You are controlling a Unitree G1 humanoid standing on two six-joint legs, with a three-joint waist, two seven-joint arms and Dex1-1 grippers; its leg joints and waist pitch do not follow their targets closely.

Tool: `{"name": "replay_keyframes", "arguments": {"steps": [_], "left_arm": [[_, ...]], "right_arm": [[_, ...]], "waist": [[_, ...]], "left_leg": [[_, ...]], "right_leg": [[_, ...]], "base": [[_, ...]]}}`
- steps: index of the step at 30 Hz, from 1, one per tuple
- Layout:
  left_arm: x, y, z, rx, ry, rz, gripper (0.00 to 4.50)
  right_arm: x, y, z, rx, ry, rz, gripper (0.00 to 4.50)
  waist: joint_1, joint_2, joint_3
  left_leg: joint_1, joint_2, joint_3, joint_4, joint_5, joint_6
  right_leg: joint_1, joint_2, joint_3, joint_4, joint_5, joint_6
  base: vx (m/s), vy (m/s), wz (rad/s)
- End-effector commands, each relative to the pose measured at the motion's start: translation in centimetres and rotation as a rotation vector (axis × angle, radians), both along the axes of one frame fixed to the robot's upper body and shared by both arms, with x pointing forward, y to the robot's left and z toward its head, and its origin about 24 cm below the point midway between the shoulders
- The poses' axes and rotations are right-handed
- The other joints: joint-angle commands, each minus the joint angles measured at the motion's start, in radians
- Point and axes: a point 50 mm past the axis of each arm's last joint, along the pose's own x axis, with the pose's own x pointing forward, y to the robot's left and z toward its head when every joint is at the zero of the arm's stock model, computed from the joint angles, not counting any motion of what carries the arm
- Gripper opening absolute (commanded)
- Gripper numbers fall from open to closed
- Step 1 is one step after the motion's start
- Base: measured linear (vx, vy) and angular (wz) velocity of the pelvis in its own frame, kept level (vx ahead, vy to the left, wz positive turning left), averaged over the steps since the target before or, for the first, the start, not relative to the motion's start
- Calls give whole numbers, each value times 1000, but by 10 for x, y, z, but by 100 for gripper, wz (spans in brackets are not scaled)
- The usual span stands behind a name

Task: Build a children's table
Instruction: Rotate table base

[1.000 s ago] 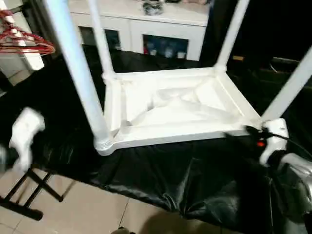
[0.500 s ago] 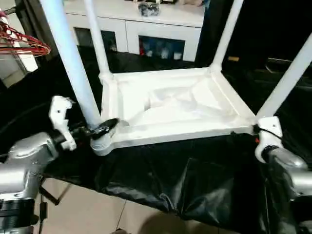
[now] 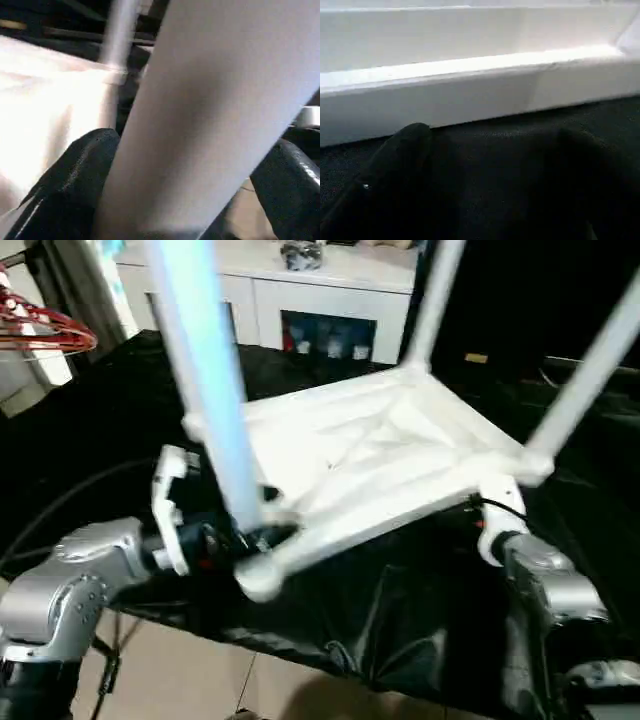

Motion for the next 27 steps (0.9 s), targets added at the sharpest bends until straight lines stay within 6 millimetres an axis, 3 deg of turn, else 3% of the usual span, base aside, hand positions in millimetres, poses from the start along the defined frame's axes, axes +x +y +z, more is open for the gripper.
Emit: {"name": "replay_keyframes", "arguments": {"steps": [1, 5, 8, 9, 10, 11, 16, 17, 19, 22, 23, 25, 27], "left_arm": [[-9, -18, 5, -35, 2, -114, 442], [-7, -34, 7, -85, 4, -134, 442], [-6, -43, 8, -105, 2, -156, 442], [-2, -51, 9, -118, -2, -158, 442], [-2, -51, 9, -118, -2, -158, 442], [3, -60, 11, -135, -8, -161, 442], [4, -70, 13, -155, -10, -182, 442], [8, -91, 15, -178, -22, -216, 442], [12, -98, 14, -175, -29, -214, 442], [19, -110, 12, -162, -45, -193, 442], [20, -112, 11, -153, -54, -182, 442], [25, -116, 9, -137, -63, -153, 442], [29, -119, 7, -122, -74, -124, 442]], "right_arm": [[11, 26, 9, 14, -49, 99, 450], [16, 45, 10, 36, -52, 155, 450], [17, 58, 10, 63, -30, 210, 450], [18, 66, 10, 73, -29, 237, 450], [18, 66, 10, 73, -29, 237, 450], [18, 74, 10, 84, -28, 270, 450], [18, 82, 10, 103, -26, 304, 450], [14, 96, 8, 119, -21, 363, 450], [13, 99, 7, 121, -19, 379, 450], [11, 101, 6, 137, -15, 386, 450], [11, 101, 5, 138, -15, 385, 450], [10, 103, 6, 165, -17, 399, 450], [9, 104, 6, 171, -17, 403, 450]], "waist": [[2, -1, -55], [-15, -4, -54], [-16, -3, -56], [-17, -13, -57], [-17, -13, -57], [-15, -5, -56], [-16, -9, -57], [-15, -10, -56], [-9, -8, -56], [-13, -13, -57], [-12, -5, -59], [-14, -11, -59], [-14, -9, -59]], "left_leg": [[12, 51, -30, -72, -267, -22], [9, 50, -33, -69, -270, -22], [10, 51, -32, -69, -265, -16], [9, 52, -30, -69, -251, -12], [9, 52, -30, -69, -251, -12], [12, 51, -29, -67, -249, -12], [9, 54, -31, -70, -237, -14], [10, 52, -28, -67, -231, -6], [11, 53, -29, -66, -234, -7], [6, 54, -32, -69, -226, -6], [8, 54, -32, -66, -219, -5], [8, 53, -30, -65, -220, 2], [6, 54, -31, -65, -218, 4]], "right_leg": [[34, -82, 57, -86, -291, -192], [37, -83, 56, -91, -332, -181], [35, -82, 58, -90, -316, -179], [36, -79, 58, -88, -290, -183], [36, -79, 58, -88, -290, -183], [34, -80, 58, -89, -290, -192], [39, -82, 58, -85, -255, -194], [37, -82, 60, -88, -249, -198], [38, -85, 60, -91, -270, -194], [43, -86, 59, -89, -255, -188], [43, -87, 60, -88, -244, -193], [43, -85, 59, -91, -235, -196], [45, -86, 59, -90, -232, -199]], "base": [[0, 0, 0], [0, 0, 0], [0, 0, 0], [0, 0, 0], [0, 0, 0], [0, 0, 0], [0, 0, 0], [0, 0, 0], [0, 0, 0], [0, 0, 0], [0, 0, 0], [0, 0, 0], [0, 0, 0]]}}
